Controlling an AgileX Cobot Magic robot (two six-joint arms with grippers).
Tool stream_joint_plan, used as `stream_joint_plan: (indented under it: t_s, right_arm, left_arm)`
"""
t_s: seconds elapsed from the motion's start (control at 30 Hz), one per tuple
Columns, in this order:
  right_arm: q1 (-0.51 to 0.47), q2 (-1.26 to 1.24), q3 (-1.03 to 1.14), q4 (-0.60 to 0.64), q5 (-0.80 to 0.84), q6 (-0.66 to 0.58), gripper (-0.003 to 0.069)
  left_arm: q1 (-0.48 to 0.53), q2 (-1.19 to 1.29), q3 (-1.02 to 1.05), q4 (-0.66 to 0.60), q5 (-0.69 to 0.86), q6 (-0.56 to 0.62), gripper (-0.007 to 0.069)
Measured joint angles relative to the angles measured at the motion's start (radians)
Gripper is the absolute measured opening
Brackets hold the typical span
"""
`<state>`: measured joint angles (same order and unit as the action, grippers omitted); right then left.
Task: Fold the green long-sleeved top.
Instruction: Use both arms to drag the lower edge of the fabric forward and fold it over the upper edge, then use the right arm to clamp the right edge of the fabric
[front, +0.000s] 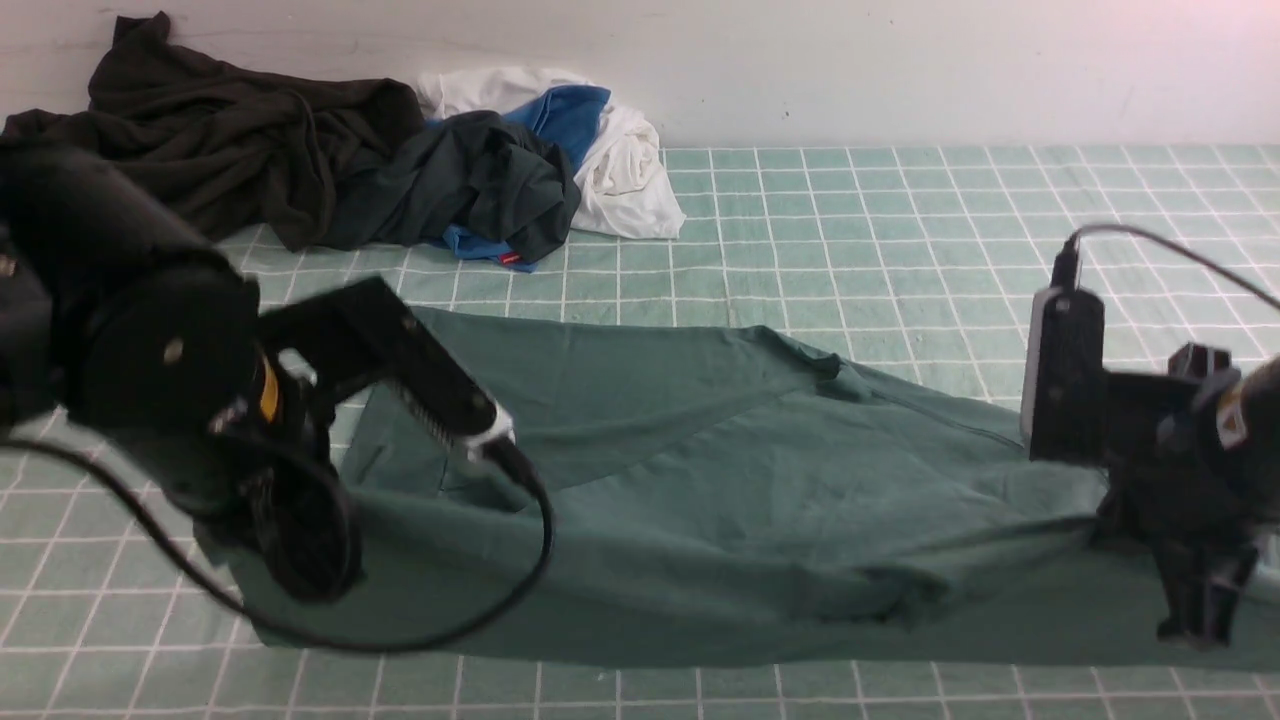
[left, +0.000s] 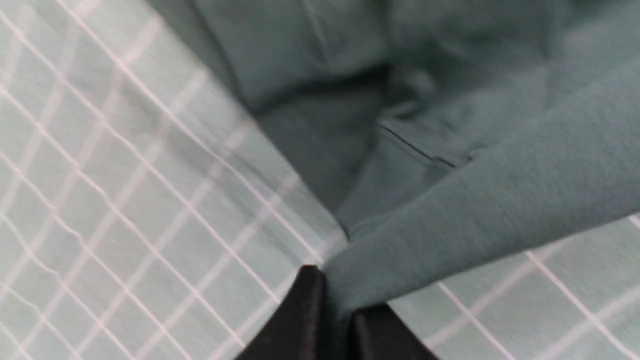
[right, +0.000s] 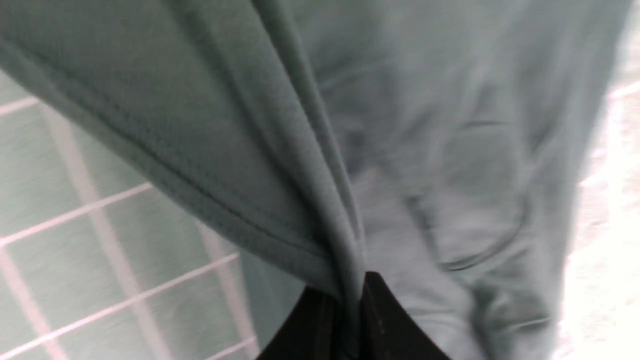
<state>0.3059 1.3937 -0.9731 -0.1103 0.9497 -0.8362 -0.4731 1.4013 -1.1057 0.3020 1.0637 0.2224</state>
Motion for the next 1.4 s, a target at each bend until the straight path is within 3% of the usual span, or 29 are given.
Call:
stream_joint_plan:
  t_s: [0.13,0.27,0.37,0.57,0.7,0.83,0.87,0.93,1.03,1.1,1.27,1.4]
  right_arm:
    - [-0.086,0.164,-0.185,0.078,-0.011,-0.071,0.0021]
    - [-0.124,0.286,-0.303,0.1,-0.049,-0.074,0.0021]
    - [-0.146,0.446,-0.441,0.11,-0.11,-0.043,0.0021]
    - [-0.159,0.625,-0.574,0.105,-0.162,0.084,0.0078]
    - [-0.172,0.677,-0.627,0.06,-0.178,0.292,0.0213]
    - [-0.18,0.672,-0.672,0.048,-0.166,0.539,0.0327]
    - [-0.179,0.67,-0.673,0.051,-0.16,0.555,0.033]
    - [-0.164,0.662,-0.679,0.11,-0.096,0.594,0.0356]
    - [-0.113,0.673,-0.68,0.233,-0.013,0.549,0.0362]
    - [-0.057,0.712,-0.68,0.315,-0.017,0.473,0.0365]
    - [-0.008,0.793,-0.68,0.346,-0.142,0.445,0.0365]
    - [-0.028,0.821,-0.714,0.278,-0.32,0.605,0.0365]
  left_arm:
    - [0.111,0.21,-0.252,0.001,-0.018,0.108,0.0017]
    - [0.164,0.377,-0.437,0.0,-0.018,0.125,0.0017]
    - [0.206,0.57,-0.644,-0.004,-0.02,0.122,0.0017]
    - [0.239,0.764,-0.81,-0.007,-0.074,0.087,0.0054]
    - [0.255,0.826,-0.821,-0.014,-0.144,0.053,0.0171]
    - [0.271,0.842,-0.822,-0.01,-0.159,-0.043,0.0359]
    - [0.27,0.842,-0.822,-0.01,-0.159,-0.048,0.0359]
    - [0.274,0.842,-0.826,-0.005,-0.155,-0.103,0.0449]
    - [0.274,0.842,-0.828,-0.003,-0.13,-0.133,0.0503]
    - [0.274,0.842,-0.829,-0.004,-0.098,-0.14,0.0502]
    - [0.274,0.829,-0.829,-0.005,-0.031,-0.142,0.0443]
    - [0.274,0.79,-0.829,-0.006,0.053,-0.144,0.0292]
